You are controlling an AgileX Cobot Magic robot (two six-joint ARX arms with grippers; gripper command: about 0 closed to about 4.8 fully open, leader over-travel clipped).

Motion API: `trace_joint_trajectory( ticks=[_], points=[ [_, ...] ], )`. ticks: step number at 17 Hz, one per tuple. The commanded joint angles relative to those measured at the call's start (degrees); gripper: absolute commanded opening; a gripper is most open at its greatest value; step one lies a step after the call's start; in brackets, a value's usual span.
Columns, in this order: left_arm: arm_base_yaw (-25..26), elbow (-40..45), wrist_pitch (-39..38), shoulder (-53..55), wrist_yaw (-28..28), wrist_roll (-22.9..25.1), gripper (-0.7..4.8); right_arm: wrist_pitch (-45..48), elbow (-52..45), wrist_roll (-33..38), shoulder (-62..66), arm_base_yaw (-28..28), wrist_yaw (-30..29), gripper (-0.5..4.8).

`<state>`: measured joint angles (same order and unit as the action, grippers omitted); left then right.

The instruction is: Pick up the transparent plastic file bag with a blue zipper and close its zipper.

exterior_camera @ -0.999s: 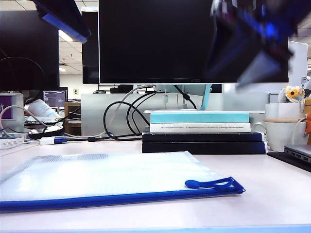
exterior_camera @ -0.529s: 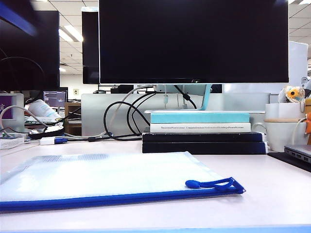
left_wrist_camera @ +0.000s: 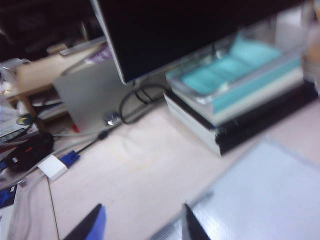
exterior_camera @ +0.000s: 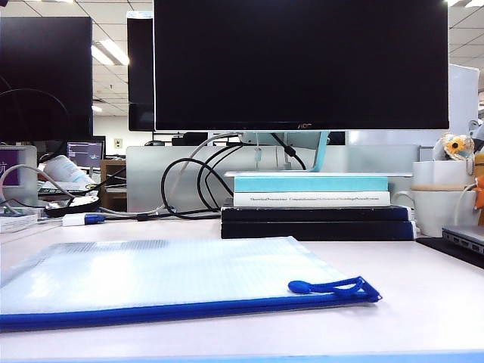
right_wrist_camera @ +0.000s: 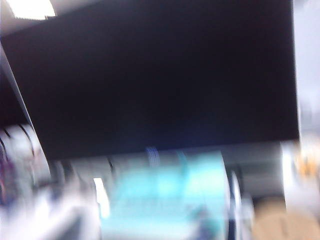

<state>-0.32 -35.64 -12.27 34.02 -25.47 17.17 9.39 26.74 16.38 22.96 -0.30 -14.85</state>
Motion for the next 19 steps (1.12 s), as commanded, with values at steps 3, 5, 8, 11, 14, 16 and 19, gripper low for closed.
trace_joint_trajectory(
  ticks=[3, 5, 8, 11, 14, 16, 19],
  points=[
    [0.0, 17.2, 19.1, -13.4, 5.2, -11.9, 1.09, 20.6, -19.0, 13.0, -6.5, 0.0, 7.3, -0.04],
    [0.0, 24.6, 23.1, -19.4, 7.8, -14.5, 1.09, 22.1, -24.3, 8.1, -6.5, 0.0, 4.5, -0.03],
    [0.0, 29.7, 20.7, -25.6, 11.5, -14.6, 1.09, 22.4, -25.8, 0.4, -6.6, 0.0, 2.8, -0.03],
    [0.0, 32.4, 19.6, -28.8, 11.9, -16.8, 0.82, 18.6, -25.9, -4.0, -6.6, 0.0, 2.7, -0.03],
    [0.0, 33.9, 19.6, -30.7, 11.6, -18.5, -0.03, 11.5, -26.1, -5.9, -6.6, 0.0, 2.7, 0.0],
    [0.0, 34.5, 19.2, -32.5, 11.6, -17.9, -0.06, 9.5, -26.3, -7.1, -6.5, 0.0, 2.7, 0.0],
    [0.0, 34.5, 15.3, -34.0, 14.1, -16.0, -0.05, 8.0, -26.3, -7.9, -6.5, 0.0, 5.3, 0.0]
  ],
)
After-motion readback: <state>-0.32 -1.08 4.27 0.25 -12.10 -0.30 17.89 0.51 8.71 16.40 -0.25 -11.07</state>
